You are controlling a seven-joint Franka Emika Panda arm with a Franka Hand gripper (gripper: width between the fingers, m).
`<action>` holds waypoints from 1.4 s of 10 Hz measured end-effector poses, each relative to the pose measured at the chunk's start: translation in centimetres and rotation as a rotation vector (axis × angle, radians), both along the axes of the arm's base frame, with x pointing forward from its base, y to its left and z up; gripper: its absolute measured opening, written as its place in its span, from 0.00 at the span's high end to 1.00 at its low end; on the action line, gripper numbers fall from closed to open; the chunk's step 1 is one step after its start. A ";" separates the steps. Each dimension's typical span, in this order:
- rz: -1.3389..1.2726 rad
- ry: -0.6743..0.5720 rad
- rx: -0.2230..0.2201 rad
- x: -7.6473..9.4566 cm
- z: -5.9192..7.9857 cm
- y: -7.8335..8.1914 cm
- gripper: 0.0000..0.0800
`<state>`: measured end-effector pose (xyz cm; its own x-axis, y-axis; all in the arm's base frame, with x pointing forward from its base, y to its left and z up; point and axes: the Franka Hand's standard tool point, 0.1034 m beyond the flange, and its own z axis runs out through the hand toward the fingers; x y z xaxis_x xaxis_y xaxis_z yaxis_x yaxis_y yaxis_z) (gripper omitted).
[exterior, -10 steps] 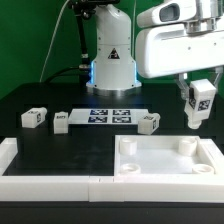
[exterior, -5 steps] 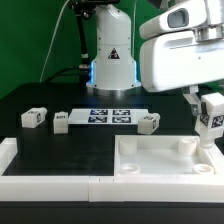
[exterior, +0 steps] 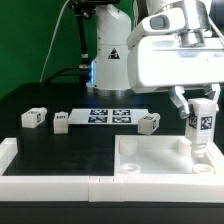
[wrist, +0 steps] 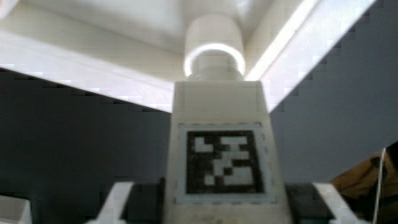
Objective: Assemble one leg
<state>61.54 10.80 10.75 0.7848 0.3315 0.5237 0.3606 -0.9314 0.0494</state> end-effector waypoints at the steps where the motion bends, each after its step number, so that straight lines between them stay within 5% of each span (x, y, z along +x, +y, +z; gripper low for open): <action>1: -0.009 -0.001 0.002 0.4 -0.1 -0.5 0.64; 7: 0.007 0.018 0.010 0.5 -1.3 1.2 0.64; 14: 0.002 -0.001 0.012 0.7 -2.2 1.0 0.64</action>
Offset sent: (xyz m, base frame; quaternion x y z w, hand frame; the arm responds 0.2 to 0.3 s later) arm 0.0104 0.0077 -0.0112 -0.0113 -0.0018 -0.0075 0.9999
